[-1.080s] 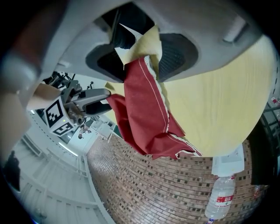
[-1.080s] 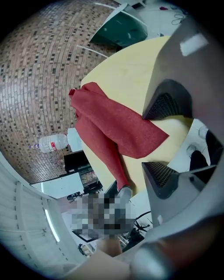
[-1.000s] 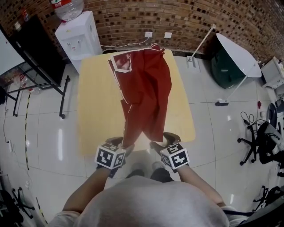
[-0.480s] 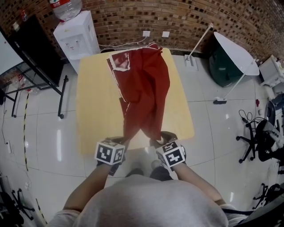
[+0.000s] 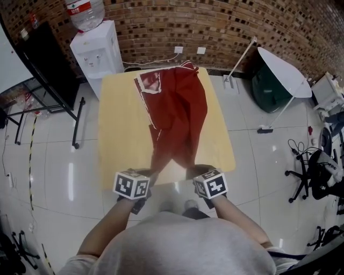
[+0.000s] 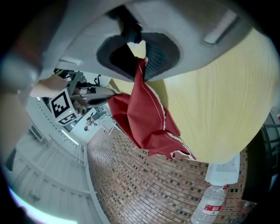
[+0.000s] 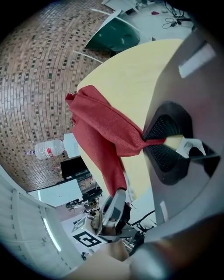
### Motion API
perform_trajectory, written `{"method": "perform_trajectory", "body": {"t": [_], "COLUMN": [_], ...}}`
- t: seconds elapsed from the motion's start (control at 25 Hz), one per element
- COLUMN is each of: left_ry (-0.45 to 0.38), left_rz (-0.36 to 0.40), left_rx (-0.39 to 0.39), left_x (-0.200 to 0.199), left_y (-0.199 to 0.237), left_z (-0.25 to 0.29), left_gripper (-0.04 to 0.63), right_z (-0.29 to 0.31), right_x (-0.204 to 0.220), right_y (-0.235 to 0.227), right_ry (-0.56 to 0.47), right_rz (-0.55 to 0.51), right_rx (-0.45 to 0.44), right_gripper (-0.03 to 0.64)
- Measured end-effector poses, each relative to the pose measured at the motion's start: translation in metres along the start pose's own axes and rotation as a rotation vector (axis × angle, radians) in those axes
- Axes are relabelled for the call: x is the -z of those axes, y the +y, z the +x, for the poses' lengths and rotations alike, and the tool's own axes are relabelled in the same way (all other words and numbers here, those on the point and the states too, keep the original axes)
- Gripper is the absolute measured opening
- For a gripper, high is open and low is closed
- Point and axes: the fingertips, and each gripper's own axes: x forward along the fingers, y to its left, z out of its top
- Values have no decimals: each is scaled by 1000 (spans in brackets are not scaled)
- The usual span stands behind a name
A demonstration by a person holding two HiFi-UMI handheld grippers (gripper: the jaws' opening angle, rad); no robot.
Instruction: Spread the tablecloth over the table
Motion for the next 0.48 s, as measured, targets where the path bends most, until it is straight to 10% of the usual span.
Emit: {"method": "perform_trajectory", "body": {"t": [0.48], "left_ry": [-204], "left_rz": [49], "left_rx": [-39], "left_x": [-90], "left_y": [10], "left_z": [-55], "left_gripper": [25], "right_z": [-45], "right_x": [-97], "right_y": [-12], "right_ry": [-180], "right_rz": [-14], "right_rx": [-4], "right_gripper": [28]}}
